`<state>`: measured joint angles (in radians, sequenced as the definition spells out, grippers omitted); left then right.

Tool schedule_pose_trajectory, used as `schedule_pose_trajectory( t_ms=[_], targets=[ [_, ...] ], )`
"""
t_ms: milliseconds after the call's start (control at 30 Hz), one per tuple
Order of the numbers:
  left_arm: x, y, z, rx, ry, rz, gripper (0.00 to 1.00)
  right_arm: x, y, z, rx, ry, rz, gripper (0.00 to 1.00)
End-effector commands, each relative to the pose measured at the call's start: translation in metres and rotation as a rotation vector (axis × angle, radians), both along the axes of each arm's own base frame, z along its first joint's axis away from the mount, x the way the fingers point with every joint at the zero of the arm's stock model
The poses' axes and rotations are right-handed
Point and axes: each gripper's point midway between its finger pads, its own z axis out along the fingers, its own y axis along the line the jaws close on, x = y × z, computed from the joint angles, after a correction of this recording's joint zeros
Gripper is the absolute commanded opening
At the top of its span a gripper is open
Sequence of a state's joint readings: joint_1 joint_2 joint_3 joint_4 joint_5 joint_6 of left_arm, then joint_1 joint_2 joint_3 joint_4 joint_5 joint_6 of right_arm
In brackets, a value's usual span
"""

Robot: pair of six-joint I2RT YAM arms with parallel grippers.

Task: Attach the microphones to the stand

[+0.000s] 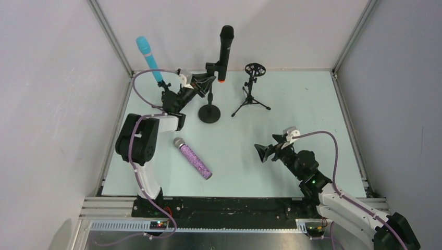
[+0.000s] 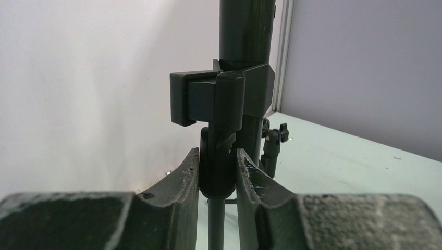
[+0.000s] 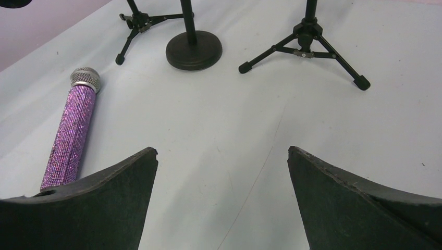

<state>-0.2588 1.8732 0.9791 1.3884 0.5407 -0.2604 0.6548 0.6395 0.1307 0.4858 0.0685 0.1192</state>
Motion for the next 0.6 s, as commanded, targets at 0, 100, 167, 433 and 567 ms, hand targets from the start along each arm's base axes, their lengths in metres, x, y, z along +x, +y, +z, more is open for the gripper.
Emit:
schedule_pose_trajectory(
  t_ms=[0, 100, 167, 433, 567],
  targets=[
    [-0.010, 0.006, 0.057, -0.035, -0.233, 0.015, 0.00, 0.001, 0.001, 0.008, 0.020, -0.035, 0.007, 1.00],
    [-0.010, 0.009, 0.048, -0.028, -0.212, 0.026, 0.00, 0.002, 0.001, 0.009, 0.019, -0.036, 0.006, 1.00],
    [-0.011, 0.010, 0.043, -0.017, -0.208, 0.030, 0.00, 0.001, 0.001, 0.007, 0.018, -0.034, 0.007, 1.00],
    [-0.023, 0.014, 0.025, 0.013, -0.174, 0.032, 0.03, 0.001, 0.001, 0.006, 0.021, -0.032, 0.011, 0.99],
    [-0.030, 0.012, 0.014, 0.036, -0.157, 0.012, 0.18, 0.001, 0.002, 0.007, 0.029, -0.032, 0.013, 0.99]
  ],
)
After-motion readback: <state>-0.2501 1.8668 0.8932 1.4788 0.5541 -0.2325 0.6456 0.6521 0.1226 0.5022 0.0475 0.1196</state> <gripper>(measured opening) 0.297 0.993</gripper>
